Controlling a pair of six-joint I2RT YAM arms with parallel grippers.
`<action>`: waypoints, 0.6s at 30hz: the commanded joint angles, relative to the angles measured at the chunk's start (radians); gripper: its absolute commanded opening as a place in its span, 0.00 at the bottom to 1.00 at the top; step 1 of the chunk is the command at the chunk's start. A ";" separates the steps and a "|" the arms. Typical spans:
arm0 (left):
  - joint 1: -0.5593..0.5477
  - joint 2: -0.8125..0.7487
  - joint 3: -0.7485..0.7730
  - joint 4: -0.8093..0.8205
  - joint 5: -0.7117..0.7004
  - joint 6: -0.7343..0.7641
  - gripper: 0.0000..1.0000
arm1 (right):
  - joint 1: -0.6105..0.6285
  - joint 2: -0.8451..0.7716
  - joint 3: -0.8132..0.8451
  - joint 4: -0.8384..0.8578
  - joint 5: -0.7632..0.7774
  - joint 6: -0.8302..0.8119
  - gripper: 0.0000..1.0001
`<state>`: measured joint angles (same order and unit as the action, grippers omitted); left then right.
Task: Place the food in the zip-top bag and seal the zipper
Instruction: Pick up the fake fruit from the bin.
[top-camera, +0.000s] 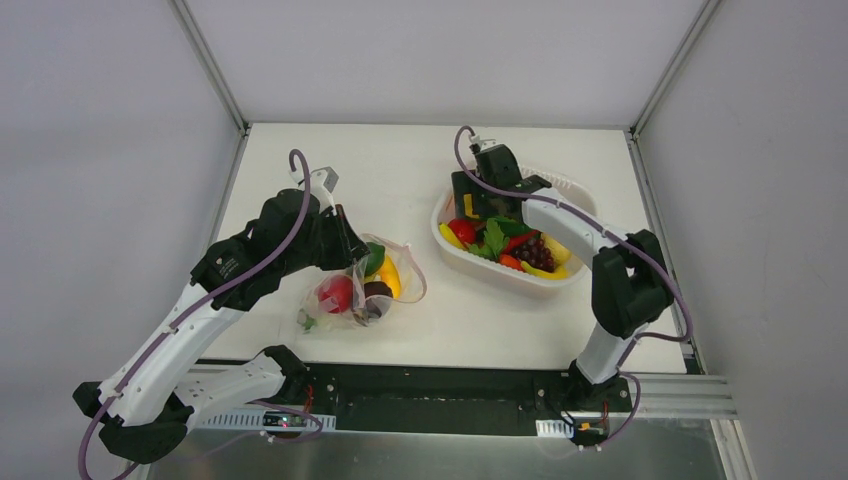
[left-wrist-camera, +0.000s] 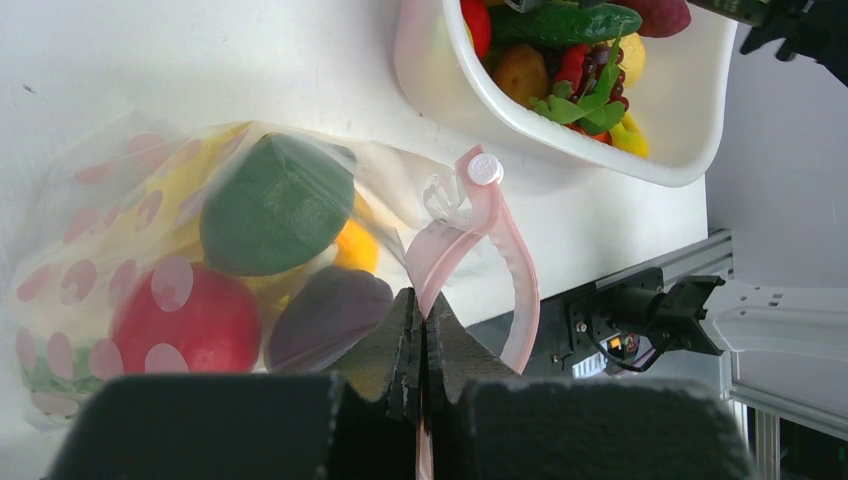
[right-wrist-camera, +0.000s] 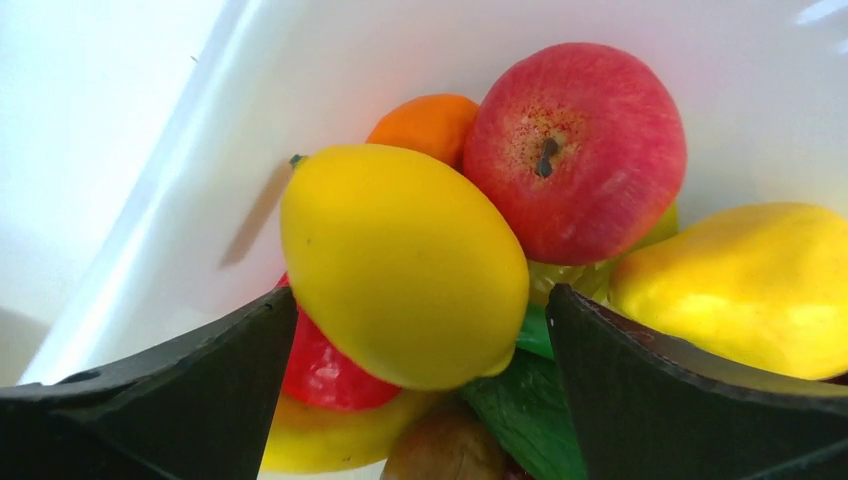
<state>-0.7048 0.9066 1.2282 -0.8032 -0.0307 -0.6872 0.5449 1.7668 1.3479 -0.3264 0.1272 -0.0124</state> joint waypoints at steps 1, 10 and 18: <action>0.013 -0.017 0.024 0.028 -0.013 0.017 0.00 | -0.004 -0.136 -0.037 0.127 -0.012 -0.027 0.98; 0.013 -0.011 0.021 0.033 -0.006 0.018 0.00 | -0.009 -0.033 -0.008 0.140 -0.036 -0.125 1.00; 0.013 -0.021 0.012 0.038 -0.008 0.012 0.00 | -0.009 -0.013 -0.047 0.186 -0.063 -0.204 0.78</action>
<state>-0.7048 0.9070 1.2282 -0.8028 -0.0303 -0.6872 0.5411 1.7748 1.3067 -0.1909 0.0811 -0.1658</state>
